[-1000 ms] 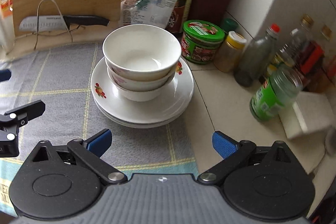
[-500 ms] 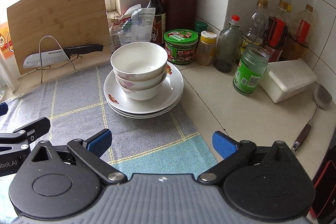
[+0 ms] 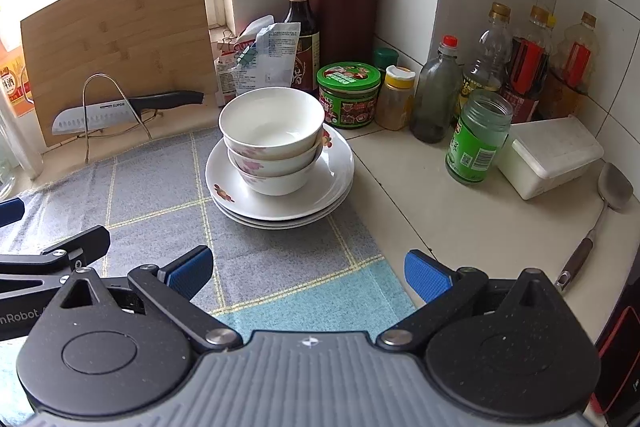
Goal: Organize plates and bowls
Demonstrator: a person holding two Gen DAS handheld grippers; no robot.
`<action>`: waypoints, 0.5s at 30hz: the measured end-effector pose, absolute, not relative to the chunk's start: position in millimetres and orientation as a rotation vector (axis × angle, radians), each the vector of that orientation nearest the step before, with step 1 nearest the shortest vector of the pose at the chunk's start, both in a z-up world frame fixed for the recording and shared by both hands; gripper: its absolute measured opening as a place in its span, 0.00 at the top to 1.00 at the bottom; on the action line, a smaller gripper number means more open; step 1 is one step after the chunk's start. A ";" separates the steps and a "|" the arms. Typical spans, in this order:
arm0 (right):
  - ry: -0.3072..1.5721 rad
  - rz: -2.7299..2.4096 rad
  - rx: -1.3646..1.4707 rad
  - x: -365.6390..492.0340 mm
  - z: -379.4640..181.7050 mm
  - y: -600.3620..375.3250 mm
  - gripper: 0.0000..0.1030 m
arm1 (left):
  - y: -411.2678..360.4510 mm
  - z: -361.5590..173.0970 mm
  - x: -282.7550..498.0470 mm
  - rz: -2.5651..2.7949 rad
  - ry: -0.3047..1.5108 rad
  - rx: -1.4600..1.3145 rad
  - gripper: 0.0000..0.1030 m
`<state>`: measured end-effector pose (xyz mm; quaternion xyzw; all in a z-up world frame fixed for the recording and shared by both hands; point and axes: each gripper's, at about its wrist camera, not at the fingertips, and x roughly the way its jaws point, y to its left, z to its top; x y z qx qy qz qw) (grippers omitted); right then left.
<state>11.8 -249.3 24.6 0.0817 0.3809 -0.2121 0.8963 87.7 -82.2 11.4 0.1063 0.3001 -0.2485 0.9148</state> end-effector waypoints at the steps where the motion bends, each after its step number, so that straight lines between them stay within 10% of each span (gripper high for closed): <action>1: 0.790 -0.439 0.167 12.1 24.6 -249.1 0.00 | -82.2 11.7 87.7 -0.511 0.618 0.219 0.01; 15: 0.783 -0.443 0.173 11.0 26.3 -249.0 0.00 | -83.0 14.8 89.0 -0.512 0.614 0.219 0.01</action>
